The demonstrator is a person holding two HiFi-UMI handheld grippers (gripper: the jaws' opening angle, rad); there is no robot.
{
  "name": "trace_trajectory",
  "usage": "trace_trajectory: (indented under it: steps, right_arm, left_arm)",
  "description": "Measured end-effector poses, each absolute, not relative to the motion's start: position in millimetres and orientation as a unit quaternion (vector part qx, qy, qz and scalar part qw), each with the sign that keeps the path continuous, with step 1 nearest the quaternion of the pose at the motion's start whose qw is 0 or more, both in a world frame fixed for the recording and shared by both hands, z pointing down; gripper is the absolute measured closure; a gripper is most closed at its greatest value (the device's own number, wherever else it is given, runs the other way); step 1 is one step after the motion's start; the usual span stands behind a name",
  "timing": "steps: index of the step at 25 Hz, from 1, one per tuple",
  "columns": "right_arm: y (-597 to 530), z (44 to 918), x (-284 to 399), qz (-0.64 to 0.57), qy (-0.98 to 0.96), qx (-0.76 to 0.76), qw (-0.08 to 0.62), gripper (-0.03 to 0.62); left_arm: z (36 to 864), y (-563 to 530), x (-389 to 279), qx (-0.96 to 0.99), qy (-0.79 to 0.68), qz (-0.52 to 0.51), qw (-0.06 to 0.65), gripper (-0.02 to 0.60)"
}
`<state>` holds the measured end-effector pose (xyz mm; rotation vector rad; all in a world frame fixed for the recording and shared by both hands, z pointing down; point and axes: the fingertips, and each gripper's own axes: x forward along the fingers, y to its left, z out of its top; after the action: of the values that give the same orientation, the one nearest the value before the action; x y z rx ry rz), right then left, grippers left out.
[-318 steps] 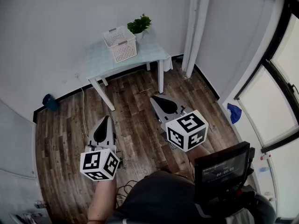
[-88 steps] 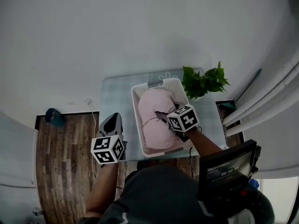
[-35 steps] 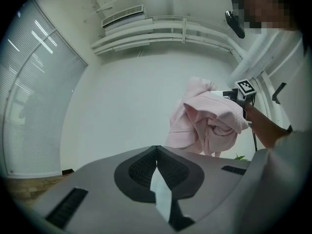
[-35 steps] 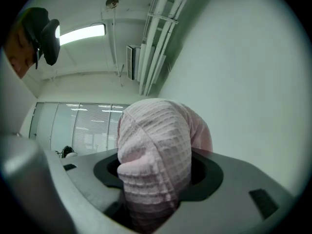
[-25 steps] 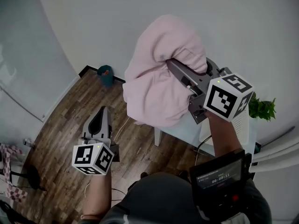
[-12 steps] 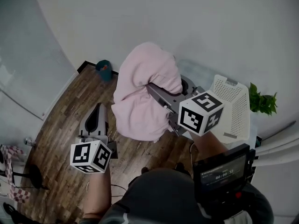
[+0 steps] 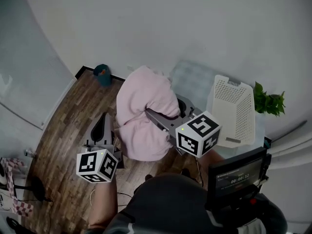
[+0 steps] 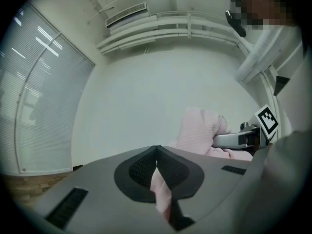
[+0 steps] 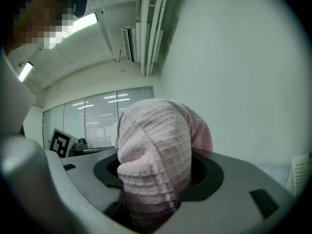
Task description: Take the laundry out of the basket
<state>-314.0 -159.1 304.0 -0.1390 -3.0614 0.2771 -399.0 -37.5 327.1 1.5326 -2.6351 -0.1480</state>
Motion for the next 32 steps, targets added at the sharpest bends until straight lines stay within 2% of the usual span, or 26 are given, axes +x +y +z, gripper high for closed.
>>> trace_trajectory:
  steps: [12,32]
  right_arm:
    - [-170,319,-286,0.087,-0.994,-0.057,0.043,0.301]
    - [-167,327,-278,0.083,-0.993,-0.069,0.054,0.301]
  left_arm:
    - [341,-59,-372,0.497,-0.865,-0.042,0.058,0.572]
    - [344,-58,-364,0.487,-0.87,-0.045,0.064,0.572]
